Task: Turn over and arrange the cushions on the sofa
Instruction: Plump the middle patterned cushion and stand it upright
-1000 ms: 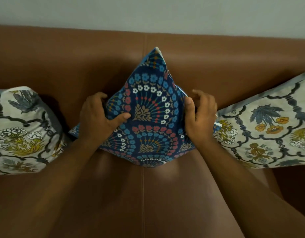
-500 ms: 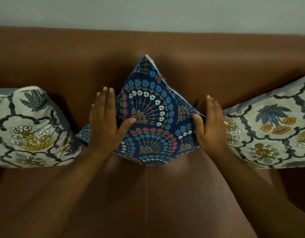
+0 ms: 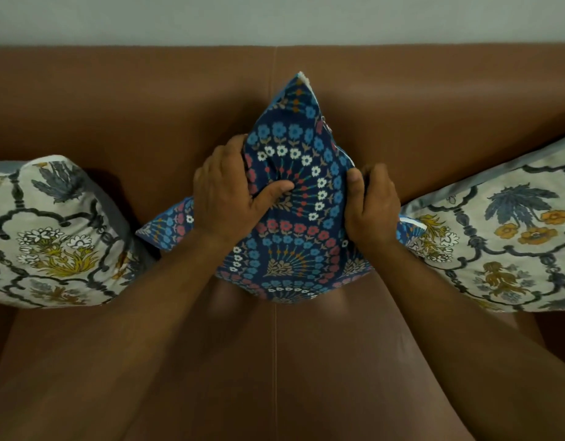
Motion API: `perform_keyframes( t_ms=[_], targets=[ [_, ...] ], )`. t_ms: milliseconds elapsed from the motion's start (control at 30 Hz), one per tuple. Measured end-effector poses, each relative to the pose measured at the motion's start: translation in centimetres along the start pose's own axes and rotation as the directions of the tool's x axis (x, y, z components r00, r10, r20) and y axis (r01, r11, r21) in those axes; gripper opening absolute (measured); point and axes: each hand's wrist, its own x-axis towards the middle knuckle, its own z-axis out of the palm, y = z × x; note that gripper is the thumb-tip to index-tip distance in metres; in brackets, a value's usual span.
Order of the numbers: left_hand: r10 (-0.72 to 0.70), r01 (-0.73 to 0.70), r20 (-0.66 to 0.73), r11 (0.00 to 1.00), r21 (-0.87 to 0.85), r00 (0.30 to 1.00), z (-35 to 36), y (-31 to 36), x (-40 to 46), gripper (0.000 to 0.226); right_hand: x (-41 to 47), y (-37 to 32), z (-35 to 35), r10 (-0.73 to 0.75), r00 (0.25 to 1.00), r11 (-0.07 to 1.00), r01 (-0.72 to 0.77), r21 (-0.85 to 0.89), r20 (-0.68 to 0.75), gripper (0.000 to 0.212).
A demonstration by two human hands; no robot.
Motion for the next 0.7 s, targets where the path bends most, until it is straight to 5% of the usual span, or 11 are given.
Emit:
perform_keyframes(
  t_ms=[233, 700],
  targets=[
    [0.118, -0.124, -0.238, 0.992, -0.009, 0.964, -1.4, -0.3, 2.4, 0.096, 2.5, -0.7, 0.2, -0.108, 0.971, 0.981, 0.139, 0.135, -0.214, 0.064],
    [-0.038, 0.036, 0.024, 0.998, 0.058, 0.999, -0.7, -1.7, -1.4, 0.106, 0.3, 0.2, -0.6, -0.042, 0.999, 0.997, 0.040, -0.062, -0.034, 0.071]
  ],
)
